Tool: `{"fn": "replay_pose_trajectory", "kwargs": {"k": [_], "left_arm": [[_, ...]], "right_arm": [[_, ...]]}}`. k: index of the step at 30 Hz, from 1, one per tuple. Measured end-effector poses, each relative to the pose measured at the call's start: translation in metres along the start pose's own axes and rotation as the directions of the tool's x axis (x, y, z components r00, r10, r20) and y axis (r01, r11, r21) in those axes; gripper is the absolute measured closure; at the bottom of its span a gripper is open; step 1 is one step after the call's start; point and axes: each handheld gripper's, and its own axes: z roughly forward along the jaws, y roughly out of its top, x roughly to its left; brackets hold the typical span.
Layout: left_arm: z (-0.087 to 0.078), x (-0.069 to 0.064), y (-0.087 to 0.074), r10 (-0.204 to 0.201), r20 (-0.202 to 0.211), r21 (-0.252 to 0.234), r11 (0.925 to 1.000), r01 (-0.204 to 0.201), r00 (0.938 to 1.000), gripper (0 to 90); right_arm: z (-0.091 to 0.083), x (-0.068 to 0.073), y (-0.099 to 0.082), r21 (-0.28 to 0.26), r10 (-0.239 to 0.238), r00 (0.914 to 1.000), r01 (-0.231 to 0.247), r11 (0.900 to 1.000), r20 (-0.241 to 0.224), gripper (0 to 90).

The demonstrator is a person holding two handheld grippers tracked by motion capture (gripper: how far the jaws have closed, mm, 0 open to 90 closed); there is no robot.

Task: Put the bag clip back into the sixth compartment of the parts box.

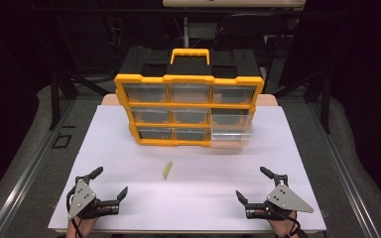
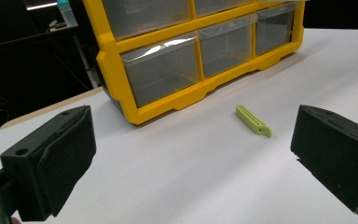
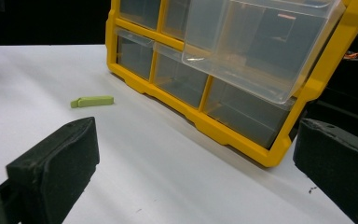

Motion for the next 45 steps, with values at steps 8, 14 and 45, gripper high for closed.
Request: {"fn": "replay_pose_trajectory", "kwargs": {"k": [8, 14, 45], "left_arm": [[0.000, 0.001, 0.000, -0.008, -0.010, 0.008, 0.9999, 0.008, 0.9999, 0.0], [0.000, 0.001, 0.000, -0.021, -0.008, 0.021, 0.9996, 0.021, 0.9997, 0.3], [0.039, -0.014, 0.014, -0.058, 0.039, 0.160, 0.9857, 0.051, 0.9976, 0.2]], "right_arm": [[0.002, -0.002, -0.001, 0.012, -0.001, 1.0000, 0.001, 0.9999, 0.000, 0.0], [0.004, -0.003, -0.001, 0.022, 0.003, 1.0000, -0.003, 0.9997, 0.001, 0.0], [0.009, -0.004, -0.002, 0.065, 0.006, 0.9999, -0.006, 0.9979, -0.010, 0.0]]}}
